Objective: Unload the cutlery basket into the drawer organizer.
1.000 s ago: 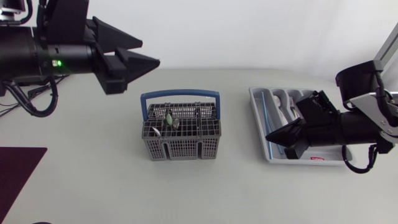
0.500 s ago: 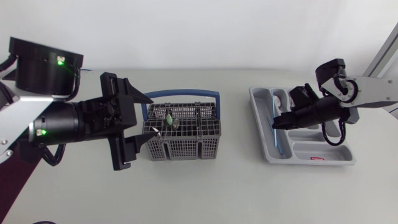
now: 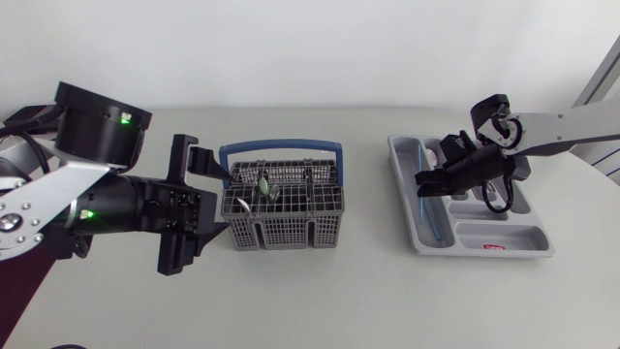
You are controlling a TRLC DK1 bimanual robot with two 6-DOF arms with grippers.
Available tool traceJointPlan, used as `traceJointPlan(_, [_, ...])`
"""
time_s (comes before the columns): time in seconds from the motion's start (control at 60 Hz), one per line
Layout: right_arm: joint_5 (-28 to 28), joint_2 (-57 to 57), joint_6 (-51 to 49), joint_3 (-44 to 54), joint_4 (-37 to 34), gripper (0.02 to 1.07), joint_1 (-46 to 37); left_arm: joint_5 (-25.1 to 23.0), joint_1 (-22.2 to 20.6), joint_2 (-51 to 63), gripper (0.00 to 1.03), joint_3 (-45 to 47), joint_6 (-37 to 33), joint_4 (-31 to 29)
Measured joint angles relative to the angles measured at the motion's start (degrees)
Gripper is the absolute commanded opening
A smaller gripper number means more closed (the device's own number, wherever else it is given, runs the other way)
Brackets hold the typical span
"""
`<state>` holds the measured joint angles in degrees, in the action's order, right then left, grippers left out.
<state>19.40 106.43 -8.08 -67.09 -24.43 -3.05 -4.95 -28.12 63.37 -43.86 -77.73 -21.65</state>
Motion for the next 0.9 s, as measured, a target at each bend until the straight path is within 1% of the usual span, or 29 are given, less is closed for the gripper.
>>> traceJointPlan(0.033, [0.0, 0.0, 0.0, 0.0, -0.2, 0.76, 0.0, 0.1, 0.1, 0.6, 0.93, -0.5, -0.7, -0.8])
traceJointPlan(0.05, [0.0, 0.0, 0.0, 0.0, -0.2, 0.79, 0.1, 0.1, 0.1, 0.8, 0.93, -0.7, -0.9, -1.1])
traceJointPlan(0.083, [-0.2, 0.0, 0.0, 0.0, -0.2, 0.84, 0.3, 0.2, 0.1, 1.5, 0.92, -1.4, -1.8, -1.7])
traceJointPlan(0.133, [-0.9, 0.0, 0.0, 0.0, -0.2, 0.88, 0.7, 0.3, 0.2, 2.4, 0.91, -2.3, -2.5, -2.1])
traceJointPlan(0.167, [-1.5, 0.0, 0.0, 0.0, -0.2, 0.88, 1.0, 0.4, 0.3, 3.2, 0.91, -3.1, -3.3, -2.3])
traceJointPlan(0.25, [-2.4, -1.0, 0.0, 0.8, -0.1, 0.88, 2.2, 1.0, 0.5, 5.0, 0.87, -5.0, -4.6, -2.8])
traceJointPlan(0.35, [-3.0, -4.2, 0.0, 2.7, 0.2, 0.88, 3.8, 1.8, 0.7, 7.0, 0.77, -6.8, -6.2, -3.0])
traceJointPlan(0.433, [-3.1, -7.1, 0.0, 4.2, 0.5, 0.88, 5.2, 2.5, 0.8, 8.7, 0.71, -7.9, -7.5, -3.5])
traceJointPlan(0.467, [-3.2, -7.8, 0.0, 4.6, 0.5, 0.88, 5.6, 2.5, 0.9, 9.1, 0.65, -8.1, -7.9, -3.8])
traceJointPlan(0.567, [-3.2, -9.2, 0.0, 5.6, 0.6, 0.88, 6.9, 2.5, 1.0, 10.2, 0.57, -8.8, -9.0, -4.9])
traceJointPlan(0.617, [-3.3, -9.6, 0.0, 5.9, 0.7, 0.88, 7.5, 2.5, 1.1, 10.7, 0.51, -9.1, -9.5, -5.3])
traceJointPlan(0.65, [-3.9, -10.0, 0.0, 6.3, 0.8, 0.88, 8.2, 2.5, 1.1, 11.1, 0.44, -9.3, -9.8, -5.4])
traceJointPlan(0.683, [-4.3, -10.3, 0.0, 6.6, 0.9, 0.88, 8.8, 2.5, 1.1, 11.4, 0.41, -9.4, -10.0, -5.5])
traceJointPlan(0.733, [-4.3, -10.7, 0.0, 7.1, 1.4, 0.88, 9.7, 2.5, 1.1, 11.8, 0.39, -9.5, -10.6, -5.5])
traceJointPlan(0.9, [-5.7, -12.3, 0.0, 8.5, 2.0, 0.88, 13.6, 2.5, 1.0, 13.5, 0.39, -9.5, -11.1, -5.5])
